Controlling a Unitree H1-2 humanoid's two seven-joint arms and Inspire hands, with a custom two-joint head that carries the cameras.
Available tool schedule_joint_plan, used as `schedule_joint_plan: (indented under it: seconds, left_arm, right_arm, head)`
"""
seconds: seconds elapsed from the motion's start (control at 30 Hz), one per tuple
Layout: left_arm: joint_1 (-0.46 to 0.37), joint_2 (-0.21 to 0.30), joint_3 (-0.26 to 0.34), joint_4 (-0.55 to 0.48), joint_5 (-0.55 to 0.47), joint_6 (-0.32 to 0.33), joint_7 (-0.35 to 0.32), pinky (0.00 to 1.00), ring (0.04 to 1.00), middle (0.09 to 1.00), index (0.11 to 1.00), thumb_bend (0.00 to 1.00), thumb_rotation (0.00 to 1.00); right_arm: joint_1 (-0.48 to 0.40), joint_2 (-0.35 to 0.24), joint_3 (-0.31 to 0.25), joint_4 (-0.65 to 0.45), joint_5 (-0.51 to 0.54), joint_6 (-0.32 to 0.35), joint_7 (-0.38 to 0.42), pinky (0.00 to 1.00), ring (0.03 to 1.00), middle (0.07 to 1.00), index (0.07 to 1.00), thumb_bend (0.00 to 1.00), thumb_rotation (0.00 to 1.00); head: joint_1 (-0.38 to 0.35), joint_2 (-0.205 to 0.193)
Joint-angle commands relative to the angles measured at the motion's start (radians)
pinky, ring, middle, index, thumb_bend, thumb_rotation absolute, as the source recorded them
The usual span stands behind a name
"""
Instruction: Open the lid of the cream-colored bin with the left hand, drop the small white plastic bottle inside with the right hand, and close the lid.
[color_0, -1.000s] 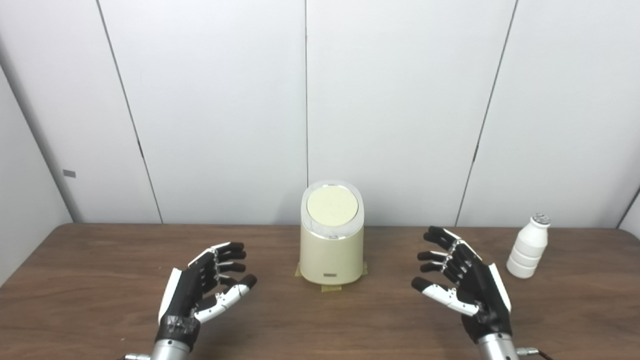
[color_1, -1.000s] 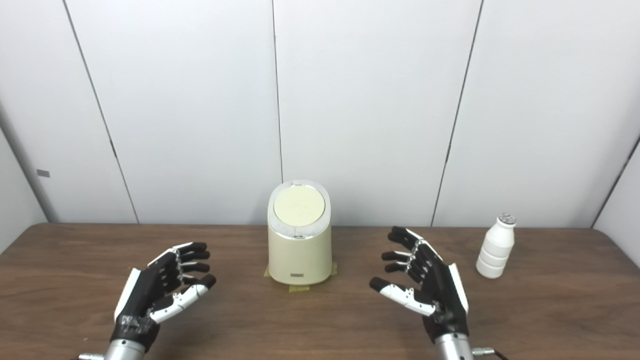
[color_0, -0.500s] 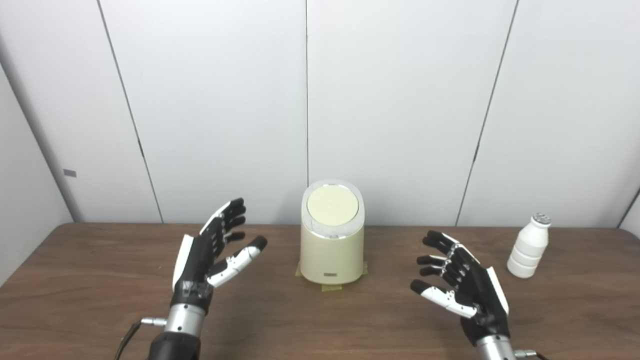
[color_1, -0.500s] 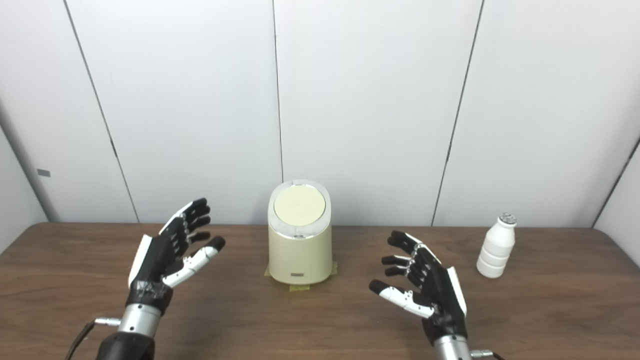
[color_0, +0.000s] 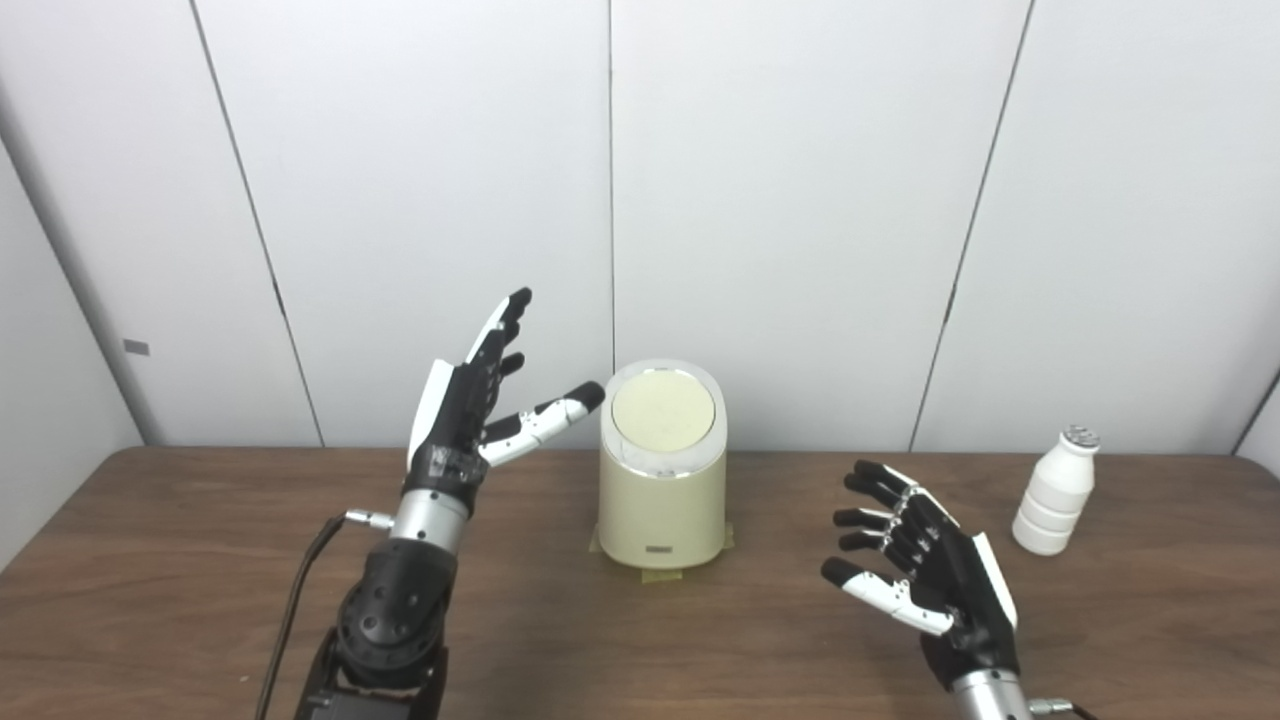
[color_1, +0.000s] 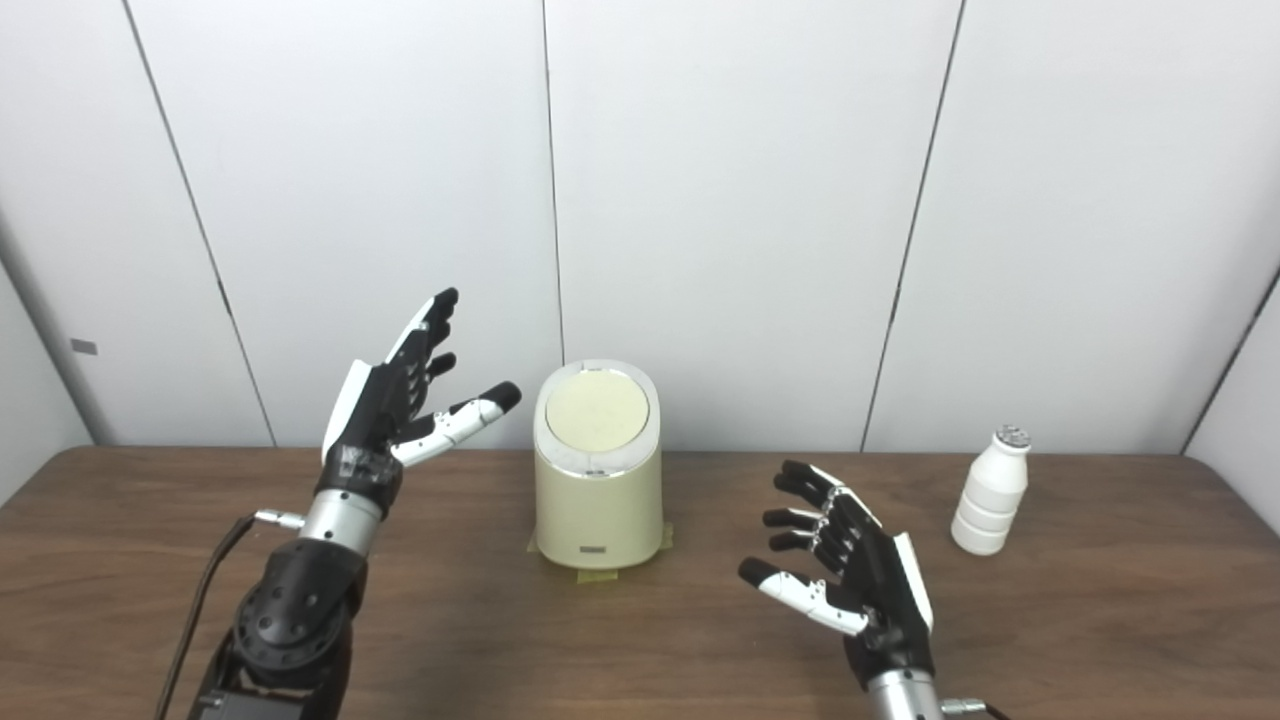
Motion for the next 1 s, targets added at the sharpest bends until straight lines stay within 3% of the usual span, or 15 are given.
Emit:
schedule_joint_plan:
  seconds: [0.0, 0.23, 0.53, 0.97]
  left_arm:
    - [-0.079, -0.007, -0.004, 0.004, 0.015, -0.004, 0.015, 0.99, 1.000, 1.000, 1.000, 0.91, 0.34]
    - [-0.143, -0.020, -0.042, 0.113, 0.105, -0.041, 0.079, 1.00, 1.000, 1.000, 1.000, 0.98, 0.27]
    - [-0.187, -0.015, -0.091, 0.228, 0.182, -0.098, 0.106, 1.00, 1.000, 1.000, 1.000, 0.93, 0.19]
    - [-0.247, -0.017, -0.125, 0.312, 0.259, -0.080, 0.136, 1.00, 1.000, 1.000, 1.000, 0.91, 0.15]
  right_arm:
    - [-0.032, -0.002, 0.001, -0.037, -0.004, -0.037, 0.003, 0.56, 0.651, 0.778, 0.761, 0.83, 0.26]
    - [-0.028, 0.002, 0.004, -0.049, -0.008, -0.026, -0.004, 0.58, 0.655, 0.783, 0.761, 0.85, 0.27]
    - [-0.023, 0.012, 0.006, -0.068, -0.010, -0.015, -0.009, 0.57, 0.654, 0.785, 0.760, 0.85, 0.27]
    - [-0.017, 0.022, 0.007, -0.088, -0.042, -0.004, -0.022, 0.58, 0.648, 0.781, 0.763, 0.85, 0.28]
  head:
    - [-0.003, 0.001]
    - [-0.008, 0.001]
    - [-0.019, 0.000]
    - [-0.034, 0.001]
